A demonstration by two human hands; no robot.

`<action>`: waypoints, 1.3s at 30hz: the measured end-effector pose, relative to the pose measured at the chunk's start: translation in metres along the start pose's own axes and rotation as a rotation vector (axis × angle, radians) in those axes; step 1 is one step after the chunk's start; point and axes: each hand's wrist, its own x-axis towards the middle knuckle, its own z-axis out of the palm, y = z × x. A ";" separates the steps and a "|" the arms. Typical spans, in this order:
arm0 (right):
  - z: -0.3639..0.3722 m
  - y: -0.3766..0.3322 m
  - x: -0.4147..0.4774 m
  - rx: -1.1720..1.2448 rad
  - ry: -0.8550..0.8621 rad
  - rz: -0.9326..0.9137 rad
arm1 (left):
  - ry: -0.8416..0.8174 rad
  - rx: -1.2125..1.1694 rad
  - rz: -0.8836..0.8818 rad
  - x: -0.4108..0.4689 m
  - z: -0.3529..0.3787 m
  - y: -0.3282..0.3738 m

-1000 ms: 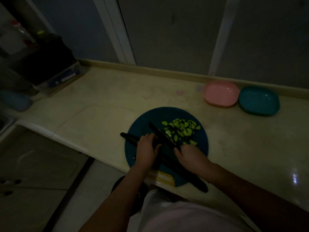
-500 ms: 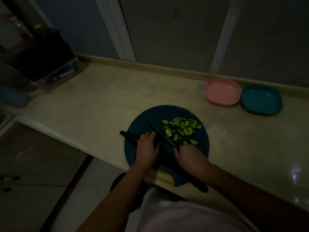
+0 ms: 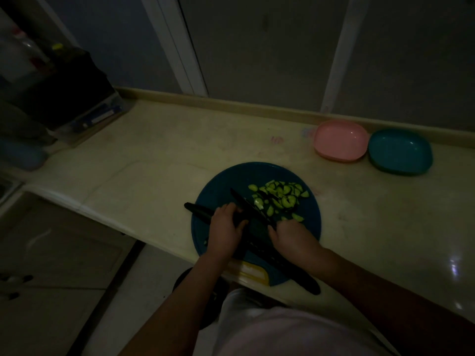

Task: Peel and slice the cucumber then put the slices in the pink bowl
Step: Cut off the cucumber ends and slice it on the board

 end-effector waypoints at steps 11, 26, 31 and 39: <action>-0.007 -0.002 -0.006 0.064 -0.007 -0.060 | 0.006 0.020 0.008 -0.001 -0.002 0.002; 0.000 -0.006 0.009 0.055 -0.032 -0.050 | -0.002 0.018 -0.002 0.000 -0.001 0.001; 0.000 0.004 0.002 0.040 -0.018 -0.029 | -0.012 0.001 0.025 -0.006 -0.002 -0.002; 0.004 0.005 -0.002 0.087 -0.015 -0.033 | -0.037 0.015 0.042 -0.006 -0.005 0.000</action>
